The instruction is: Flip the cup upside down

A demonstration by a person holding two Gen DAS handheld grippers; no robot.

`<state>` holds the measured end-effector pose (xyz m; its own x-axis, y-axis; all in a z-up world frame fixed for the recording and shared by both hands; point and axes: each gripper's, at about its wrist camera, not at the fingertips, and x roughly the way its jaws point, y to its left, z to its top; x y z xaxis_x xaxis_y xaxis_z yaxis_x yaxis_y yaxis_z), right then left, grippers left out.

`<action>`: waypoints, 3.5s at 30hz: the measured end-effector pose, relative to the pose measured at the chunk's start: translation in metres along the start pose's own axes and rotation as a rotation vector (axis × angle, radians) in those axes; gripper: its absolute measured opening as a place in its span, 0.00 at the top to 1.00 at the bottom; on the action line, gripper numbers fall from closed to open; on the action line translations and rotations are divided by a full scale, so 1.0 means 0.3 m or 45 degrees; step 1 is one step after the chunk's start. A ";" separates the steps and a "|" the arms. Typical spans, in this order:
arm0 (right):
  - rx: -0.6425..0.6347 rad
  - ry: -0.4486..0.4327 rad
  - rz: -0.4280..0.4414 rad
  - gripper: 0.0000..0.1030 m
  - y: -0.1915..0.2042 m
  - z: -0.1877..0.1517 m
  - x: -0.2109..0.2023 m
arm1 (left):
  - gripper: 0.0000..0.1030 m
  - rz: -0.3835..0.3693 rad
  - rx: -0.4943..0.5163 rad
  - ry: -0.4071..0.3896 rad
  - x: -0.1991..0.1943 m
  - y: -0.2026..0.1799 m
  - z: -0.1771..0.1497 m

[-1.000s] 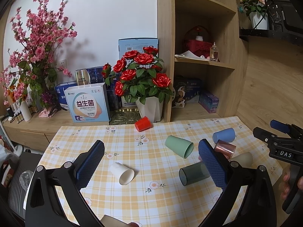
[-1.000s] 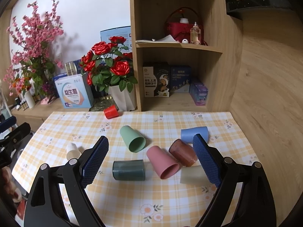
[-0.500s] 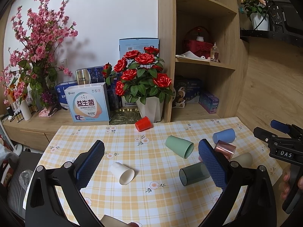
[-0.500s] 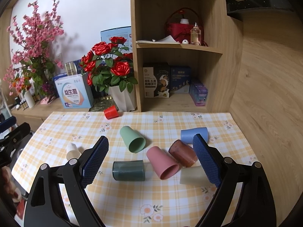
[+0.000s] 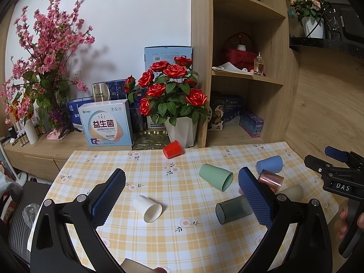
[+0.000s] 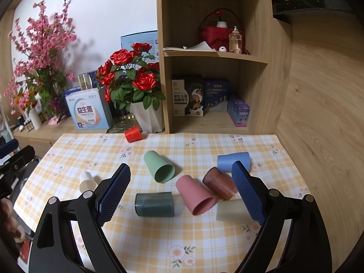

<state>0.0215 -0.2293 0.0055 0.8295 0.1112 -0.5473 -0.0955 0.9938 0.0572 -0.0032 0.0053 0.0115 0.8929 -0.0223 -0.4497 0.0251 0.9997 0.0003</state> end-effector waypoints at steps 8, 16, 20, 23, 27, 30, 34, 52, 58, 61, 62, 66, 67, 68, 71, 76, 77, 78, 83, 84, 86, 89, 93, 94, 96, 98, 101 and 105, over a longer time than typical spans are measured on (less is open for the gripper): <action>0.002 -0.003 -0.001 0.15 0.000 0.001 -0.001 | 0.06 -0.002 -0.006 -0.003 0.003 0.005 -0.003; -0.002 -0.004 -0.002 0.15 0.001 0.004 0.000 | 0.06 -0.008 -0.010 -0.006 0.000 0.003 0.004; -0.001 0.007 0.001 0.15 0.003 0.009 0.005 | 0.06 -0.021 -0.023 0.007 0.005 0.009 0.011; -0.002 0.021 0.005 0.15 0.005 0.010 0.014 | 0.06 -0.045 -0.054 0.033 0.020 0.024 0.006; 0.013 0.036 0.010 0.15 0.003 -0.004 0.030 | 0.06 -0.082 -0.129 0.083 0.049 0.062 -0.011; 0.006 0.063 -0.049 0.15 0.003 -0.017 0.051 | 0.06 -0.037 -0.177 0.151 0.092 0.105 -0.040; 0.047 0.072 -0.030 0.15 -0.022 -0.033 0.074 | 0.06 0.004 -0.284 0.261 0.157 0.197 -0.099; 0.154 0.230 -0.029 0.15 -0.116 -0.152 0.270 | 0.06 0.133 -0.854 0.704 0.464 0.541 -0.372; 0.156 0.302 -0.013 0.15 -0.129 -0.187 0.315 | 0.20 -0.002 -1.017 0.793 0.681 0.547 -0.358; 0.153 0.321 -0.024 0.15 -0.142 -0.197 0.328 | 0.27 -0.014 -1.103 0.859 0.786 0.561 -0.376; 0.157 0.325 -0.028 0.15 -0.148 -0.201 0.329 | 0.27 -0.009 -1.122 0.876 0.811 0.565 -0.384; 0.181 0.345 -0.047 0.15 -0.181 -0.219 0.342 | 0.31 0.013 -1.135 0.969 0.889 0.562 -0.419; 0.183 0.352 -0.053 0.15 -0.187 -0.224 0.345 | 0.31 0.006 -1.139 0.982 0.899 0.561 -0.426; 0.185 0.358 -0.057 0.15 -0.188 -0.228 0.349 | 0.34 -0.003 -1.140 0.997 0.909 0.557 -0.435; 0.190 0.370 -0.051 0.15 -0.194 -0.230 0.357 | 0.44 -0.025 -1.155 1.003 0.921 0.554 -0.450; 0.182 0.362 -0.036 0.15 -0.183 -0.228 0.348 | 0.45 -0.048 -1.108 0.984 0.888 0.536 -0.459; 0.185 0.362 -0.035 0.15 -0.183 -0.228 0.346 | 0.45 -0.062 -1.100 0.989 0.875 0.531 -0.463; 0.189 0.363 -0.035 0.15 -0.187 -0.227 0.346 | 0.45 -0.067 -1.091 0.994 0.864 0.525 -0.466; 0.192 0.364 -0.031 0.15 -0.182 -0.231 0.336 | 0.45 -0.123 -1.040 1.025 0.764 0.465 -0.487; 0.193 0.364 -0.030 0.15 -0.179 -0.232 0.333 | 0.45 -0.146 -1.014 1.030 0.736 0.439 -0.489; 0.197 0.365 -0.026 0.15 -0.177 -0.232 0.332 | 0.45 -0.182 -0.976 1.040 0.695 0.391 -0.495; 0.202 0.367 -0.025 0.15 -0.173 -0.236 0.326 | 0.45 -0.266 -0.921 1.084 0.641 0.282 -0.518; 0.208 0.368 -0.031 0.15 -0.180 -0.251 0.312 | 0.45 -0.393 -0.844 1.160 0.609 0.129 -0.546; 0.209 0.371 -0.037 0.15 -0.186 -0.257 0.309 | 0.45 -0.424 -0.825 1.175 0.608 0.093 -0.550; 0.218 0.384 -0.045 0.15 -0.206 -0.272 0.304 | 0.45 -0.485 -0.783 1.209 0.619 0.013 -0.558; 0.229 0.395 -0.053 0.15 -0.230 -0.282 0.302 | 0.45 -0.545 -0.754 1.246 0.636 -0.066 -0.569; 0.243 0.398 -0.080 0.15 -0.272 -0.294 0.289 | 0.45 -0.591 -0.709 1.263 0.647 -0.144 -0.576; 0.257 0.397 -0.119 0.15 -0.321 -0.304 0.278 | 0.45 -0.627 -0.644 1.283 0.665 -0.238 -0.581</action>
<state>0.0498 -0.3163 -0.1218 0.6193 0.0445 -0.7839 0.1083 0.9840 0.1414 0.0948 -0.0687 -0.2338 0.0862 -0.6038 -0.7925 -0.1163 0.7839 -0.6099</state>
